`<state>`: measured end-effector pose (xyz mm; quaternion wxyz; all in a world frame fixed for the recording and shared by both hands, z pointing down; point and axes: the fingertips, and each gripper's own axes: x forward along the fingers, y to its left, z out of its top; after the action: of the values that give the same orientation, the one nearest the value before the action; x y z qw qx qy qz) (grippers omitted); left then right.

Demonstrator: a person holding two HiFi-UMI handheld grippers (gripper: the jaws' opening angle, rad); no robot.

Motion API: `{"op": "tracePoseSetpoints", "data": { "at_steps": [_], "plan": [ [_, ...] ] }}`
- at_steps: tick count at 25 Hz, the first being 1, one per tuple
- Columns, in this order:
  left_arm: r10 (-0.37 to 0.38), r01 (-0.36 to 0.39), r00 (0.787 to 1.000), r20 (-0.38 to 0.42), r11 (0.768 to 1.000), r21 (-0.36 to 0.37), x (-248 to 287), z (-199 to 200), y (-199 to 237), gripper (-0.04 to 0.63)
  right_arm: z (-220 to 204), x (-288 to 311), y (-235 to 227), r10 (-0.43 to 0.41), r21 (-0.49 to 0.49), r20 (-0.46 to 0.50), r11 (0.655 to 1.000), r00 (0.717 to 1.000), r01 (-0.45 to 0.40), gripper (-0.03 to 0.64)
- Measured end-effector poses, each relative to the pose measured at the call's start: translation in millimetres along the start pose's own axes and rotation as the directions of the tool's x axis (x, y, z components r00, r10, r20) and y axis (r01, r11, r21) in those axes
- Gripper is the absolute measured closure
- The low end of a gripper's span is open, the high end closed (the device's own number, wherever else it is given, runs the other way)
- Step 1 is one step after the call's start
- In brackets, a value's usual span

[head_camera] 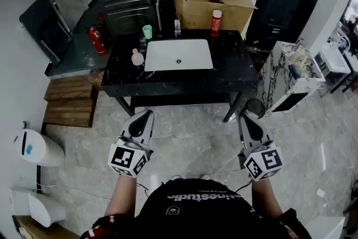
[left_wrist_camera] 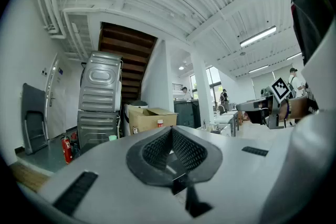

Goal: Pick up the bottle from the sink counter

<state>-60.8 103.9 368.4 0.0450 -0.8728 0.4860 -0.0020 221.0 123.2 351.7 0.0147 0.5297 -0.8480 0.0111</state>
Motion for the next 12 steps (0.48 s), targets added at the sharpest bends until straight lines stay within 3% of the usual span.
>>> {"op": "tracePoseSetpoints", "data": {
  "at_steps": [12],
  "plan": [
    [0.003, -0.003, 1.0, 0.009, 0.999, -0.036, -2.8, -0.5, 11.8, 0.581, 3.5, 4.5, 12.2, 0.01, -0.01, -0.001, 1.0, 1.0, -0.01, 0.58]
  ]
}}
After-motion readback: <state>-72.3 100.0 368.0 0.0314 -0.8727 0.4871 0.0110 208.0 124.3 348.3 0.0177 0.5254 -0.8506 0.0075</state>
